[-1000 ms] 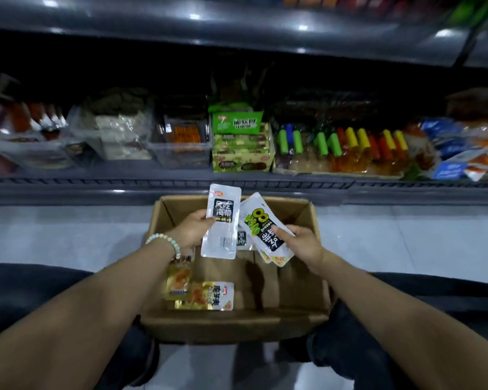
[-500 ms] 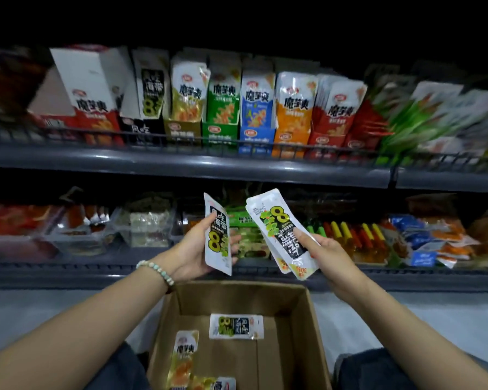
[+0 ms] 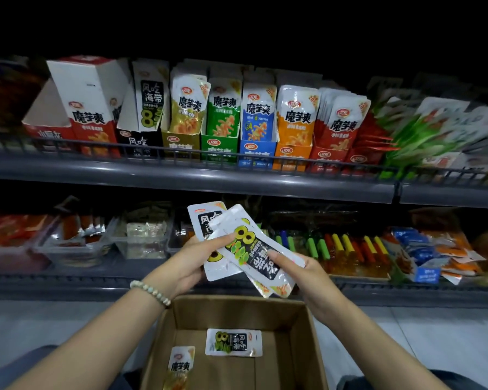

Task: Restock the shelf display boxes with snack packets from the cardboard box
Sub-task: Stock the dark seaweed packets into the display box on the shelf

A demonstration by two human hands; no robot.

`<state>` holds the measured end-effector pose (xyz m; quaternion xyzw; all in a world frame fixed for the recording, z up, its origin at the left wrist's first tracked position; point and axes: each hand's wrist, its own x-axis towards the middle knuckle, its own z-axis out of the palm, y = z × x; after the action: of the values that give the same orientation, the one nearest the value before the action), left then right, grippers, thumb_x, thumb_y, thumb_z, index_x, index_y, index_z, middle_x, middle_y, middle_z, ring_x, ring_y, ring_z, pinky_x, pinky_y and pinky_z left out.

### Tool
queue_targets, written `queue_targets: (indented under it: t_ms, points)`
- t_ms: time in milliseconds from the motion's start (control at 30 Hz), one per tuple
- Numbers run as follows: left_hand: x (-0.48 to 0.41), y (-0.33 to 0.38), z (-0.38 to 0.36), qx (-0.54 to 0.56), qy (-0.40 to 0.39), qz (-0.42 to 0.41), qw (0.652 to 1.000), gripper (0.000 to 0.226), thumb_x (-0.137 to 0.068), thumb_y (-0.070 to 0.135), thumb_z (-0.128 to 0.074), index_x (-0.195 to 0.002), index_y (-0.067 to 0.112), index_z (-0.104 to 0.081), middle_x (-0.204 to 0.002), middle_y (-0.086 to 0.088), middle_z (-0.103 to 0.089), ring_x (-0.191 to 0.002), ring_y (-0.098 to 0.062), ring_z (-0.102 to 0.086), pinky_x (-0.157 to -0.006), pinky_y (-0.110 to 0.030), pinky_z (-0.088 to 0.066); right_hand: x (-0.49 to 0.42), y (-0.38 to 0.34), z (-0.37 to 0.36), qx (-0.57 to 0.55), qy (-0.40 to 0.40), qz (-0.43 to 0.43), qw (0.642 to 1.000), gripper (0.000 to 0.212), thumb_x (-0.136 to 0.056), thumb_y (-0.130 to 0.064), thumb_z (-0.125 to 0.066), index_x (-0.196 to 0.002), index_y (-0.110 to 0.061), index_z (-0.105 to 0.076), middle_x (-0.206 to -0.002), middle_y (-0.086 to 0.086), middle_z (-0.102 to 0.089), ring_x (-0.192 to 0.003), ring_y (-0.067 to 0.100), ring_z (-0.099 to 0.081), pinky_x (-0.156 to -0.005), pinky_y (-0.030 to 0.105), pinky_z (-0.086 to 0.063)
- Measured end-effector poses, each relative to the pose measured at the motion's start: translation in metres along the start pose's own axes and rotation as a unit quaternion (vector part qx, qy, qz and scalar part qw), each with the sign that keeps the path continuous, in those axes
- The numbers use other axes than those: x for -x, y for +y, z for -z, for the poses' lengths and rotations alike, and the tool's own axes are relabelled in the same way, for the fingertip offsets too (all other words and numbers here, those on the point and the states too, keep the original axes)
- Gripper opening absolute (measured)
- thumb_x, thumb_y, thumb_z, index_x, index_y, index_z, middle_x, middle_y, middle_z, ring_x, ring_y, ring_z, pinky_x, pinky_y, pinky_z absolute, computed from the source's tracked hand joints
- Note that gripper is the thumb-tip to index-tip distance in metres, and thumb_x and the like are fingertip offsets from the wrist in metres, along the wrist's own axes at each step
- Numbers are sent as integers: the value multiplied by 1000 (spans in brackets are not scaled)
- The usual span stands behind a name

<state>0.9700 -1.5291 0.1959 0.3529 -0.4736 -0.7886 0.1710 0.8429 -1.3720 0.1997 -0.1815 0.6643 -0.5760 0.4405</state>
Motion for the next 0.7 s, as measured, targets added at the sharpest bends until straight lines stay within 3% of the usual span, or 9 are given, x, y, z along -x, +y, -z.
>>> queue_targets:
  t_ms: [100, 200, 333, 500, 600, 700]
  points:
    - [-3, -4, -2, 55, 31, -25, 998, 29, -88, 13, -64, -116, 11, -64, -108, -11, -72, -94, -24, -69, -72, -36, -60, -1, 5, -6, -164, -4, -62, 984, 34, -69, -25, -73, -100, -12, -67, -93, 6, -74, -81, 17, -69, -65, 25, -56]
    - [0, -12, -8, 88, 3, -11, 996, 32, -88, 9, -63, -120, 10, -62, -112, -11, -70, -100, -24, -68, -74, -35, -60, -5, 7, -10, -264, 36, -61, 962, 35, -68, -18, -73, -101, -11, -63, -96, 6, -72, -86, 16, -67, -66, 22, -58]
    - [12, -20, -21, -24, -50, -1, 998, 35, -81, 11, -69, -115, 16, -64, -108, -5, -72, -99, -23, -68, -79, -35, -57, -10, -3, -1, -322, 105, -8, 941, 26, -84, -20, -65, -108, -12, -62, -100, 6, -72, -87, 13, -67, -69, 21, -53]
    - [23, -24, -32, -112, -106, 20, 988, 28, -82, 15, -70, -109, 16, -65, -103, -3, -74, -93, -17, -70, -78, -27, -57, -13, 1, -2, -251, 105, -15, 962, 29, -82, -15, -69, -110, -10, -65, -104, 12, -72, -94, 25, -68, -78, 34, -54]
    - [20, -16, -25, -50, -125, 51, 990, 35, -86, 36, -60, -117, 21, -64, -112, -6, -71, -105, -23, -67, -96, -40, -49, -15, -10, 11, -175, 105, 4, 979, 28, -83, -13, -69, -109, -7, -66, -98, 12, -73, -92, 29, -69, -83, 41, -55]
    - [18, -8, -19, -61, -112, 56, 990, 37, -87, 37, -60, -119, 18, -64, -111, -8, -71, -104, -27, -67, -96, -45, -50, -14, -19, 21, -83, 53, 10, 995, 25, -84, -15, -69, -107, -8, -66, -95, 11, -74, -89, 28, -71, -76, 37, -56]
